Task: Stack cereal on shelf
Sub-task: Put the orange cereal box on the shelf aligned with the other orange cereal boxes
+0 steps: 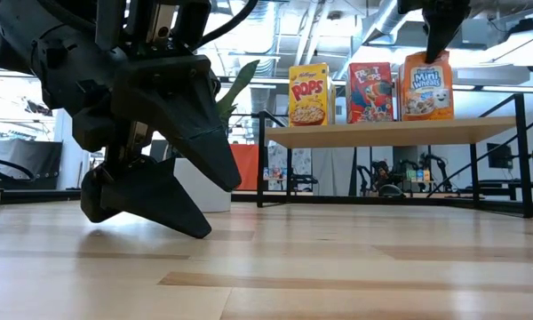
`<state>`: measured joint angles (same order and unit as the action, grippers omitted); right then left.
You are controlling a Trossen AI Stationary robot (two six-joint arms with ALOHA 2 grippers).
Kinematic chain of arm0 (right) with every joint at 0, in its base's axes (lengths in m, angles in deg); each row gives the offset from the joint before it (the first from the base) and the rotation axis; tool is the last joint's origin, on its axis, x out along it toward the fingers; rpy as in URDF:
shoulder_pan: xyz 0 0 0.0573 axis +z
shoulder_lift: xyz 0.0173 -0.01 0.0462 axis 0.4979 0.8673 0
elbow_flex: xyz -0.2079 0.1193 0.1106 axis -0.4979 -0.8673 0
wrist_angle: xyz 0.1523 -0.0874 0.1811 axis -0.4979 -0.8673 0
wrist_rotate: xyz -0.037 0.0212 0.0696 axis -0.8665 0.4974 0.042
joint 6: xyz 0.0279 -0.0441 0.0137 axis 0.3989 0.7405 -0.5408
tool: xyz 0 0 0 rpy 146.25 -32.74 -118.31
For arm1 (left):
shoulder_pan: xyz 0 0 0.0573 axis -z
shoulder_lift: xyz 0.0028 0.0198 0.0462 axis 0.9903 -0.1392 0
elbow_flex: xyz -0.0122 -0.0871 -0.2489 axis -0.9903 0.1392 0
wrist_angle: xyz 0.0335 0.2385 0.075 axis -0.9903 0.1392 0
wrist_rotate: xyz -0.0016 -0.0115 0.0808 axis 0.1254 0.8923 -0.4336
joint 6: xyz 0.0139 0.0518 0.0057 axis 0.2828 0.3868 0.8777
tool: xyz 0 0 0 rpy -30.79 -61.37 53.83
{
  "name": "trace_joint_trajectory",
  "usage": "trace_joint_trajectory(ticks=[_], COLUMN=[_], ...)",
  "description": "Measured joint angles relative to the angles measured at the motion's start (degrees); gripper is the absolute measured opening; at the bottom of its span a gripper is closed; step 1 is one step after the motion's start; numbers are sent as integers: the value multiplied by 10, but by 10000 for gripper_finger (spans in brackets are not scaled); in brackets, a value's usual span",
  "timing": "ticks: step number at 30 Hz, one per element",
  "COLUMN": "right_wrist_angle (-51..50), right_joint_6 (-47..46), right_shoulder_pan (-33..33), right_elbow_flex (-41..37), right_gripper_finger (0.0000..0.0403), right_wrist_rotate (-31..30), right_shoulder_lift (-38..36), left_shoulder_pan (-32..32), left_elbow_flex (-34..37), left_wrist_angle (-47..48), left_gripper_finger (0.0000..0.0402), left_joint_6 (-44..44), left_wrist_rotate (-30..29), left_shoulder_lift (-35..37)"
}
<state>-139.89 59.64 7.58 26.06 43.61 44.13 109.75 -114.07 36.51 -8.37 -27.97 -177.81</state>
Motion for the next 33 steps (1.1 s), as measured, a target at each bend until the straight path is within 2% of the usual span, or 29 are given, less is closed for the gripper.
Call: trace_joint_trajectory(ticks=[6, 16, 25, 33], right_wrist_angle=[0, -2, -9, -9], right_joint_6=[0, 0, 0, -5], right_shoulder_pan=[0, 0, 0, 0], right_elbow_flex=[0, -2, 37, 52], right_gripper_finger=[158, 219, 221, 239], right_wrist_rotate=[0, 0, 1, 2], right_shoulder_lift=[0, 2, 2, 1], left_shoulder_pan=[0, 0, 0, 0], left_elbow_flex=[0, 0, 0, 0], left_wrist_angle=[0, 0, 0, 0], left_gripper_finger=[249, 249, 249, 249], left_joint_6=[0, 0, 0, 0], left_wrist_rotate=[0, -2, -3, -8], left_shoulder_lift=[0, 0, 0, 0])
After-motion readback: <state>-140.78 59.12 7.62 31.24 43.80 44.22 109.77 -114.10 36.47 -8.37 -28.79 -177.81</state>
